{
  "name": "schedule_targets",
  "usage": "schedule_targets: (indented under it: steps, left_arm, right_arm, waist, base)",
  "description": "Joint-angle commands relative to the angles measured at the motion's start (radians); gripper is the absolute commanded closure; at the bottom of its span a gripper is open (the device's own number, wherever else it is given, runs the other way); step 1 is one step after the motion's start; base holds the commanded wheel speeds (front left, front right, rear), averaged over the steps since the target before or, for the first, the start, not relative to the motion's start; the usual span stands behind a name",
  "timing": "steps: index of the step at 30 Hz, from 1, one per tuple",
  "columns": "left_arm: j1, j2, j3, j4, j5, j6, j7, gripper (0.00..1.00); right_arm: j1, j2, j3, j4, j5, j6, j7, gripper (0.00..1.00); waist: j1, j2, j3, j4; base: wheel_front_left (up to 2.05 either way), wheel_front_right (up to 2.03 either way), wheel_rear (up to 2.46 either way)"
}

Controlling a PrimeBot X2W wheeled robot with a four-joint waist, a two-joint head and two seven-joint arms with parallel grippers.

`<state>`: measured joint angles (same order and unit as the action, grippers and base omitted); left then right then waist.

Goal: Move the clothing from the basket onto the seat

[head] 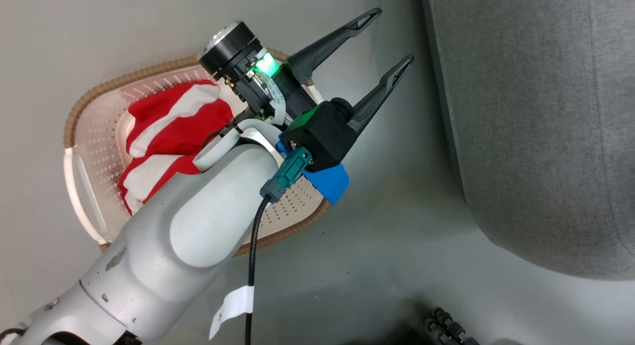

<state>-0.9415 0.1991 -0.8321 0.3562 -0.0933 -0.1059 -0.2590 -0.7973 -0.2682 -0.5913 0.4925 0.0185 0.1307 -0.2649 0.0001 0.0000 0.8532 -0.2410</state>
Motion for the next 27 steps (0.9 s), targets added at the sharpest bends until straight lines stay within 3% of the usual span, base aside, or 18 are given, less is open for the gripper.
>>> schedule_targets:
  steps: [1,12,19,27]
  left_arm:
    - [0.010,-0.004,0.005,0.003,-0.008,0.007,-0.006,0.00]
    - [0.137,-0.026,0.095,-0.050,-0.066,0.054,-0.007,0.00]
    - [0.246,-0.039,0.206,-0.087,-0.089,0.089,-0.007,0.00]
    - [0.378,-0.065,0.364,-0.122,-0.092,0.109,-0.007,0.00]
  right_arm:
    - [0.045,0.009,0.005,-0.022,0.010,0.000,0.001,0.00]
    - [0.243,0.069,0.118,-0.256,0.028,0.000,0.000,0.00]
    - [0.306,0.079,0.265,-0.349,0.041,0.000,0.001,0.00]
    - [0.357,0.089,0.413,-0.370,0.041,0.000,0.001,0.00]
  waist:
    - [-0.0001,0.0000,-0.040,-0.003]
    - [-0.0001,0.0000,-0.250,0.005]
    - [-0.0001,0.0000,-0.381,0.065]
    - [-0.0001,0.0000,-0.508,0.145]
  base:
    - [0.00,0.00,0.00]
    - [0.00,0.00,0.00]
    - [0.00,0.00,0.00]
    - [0.00,0.00,0.00]
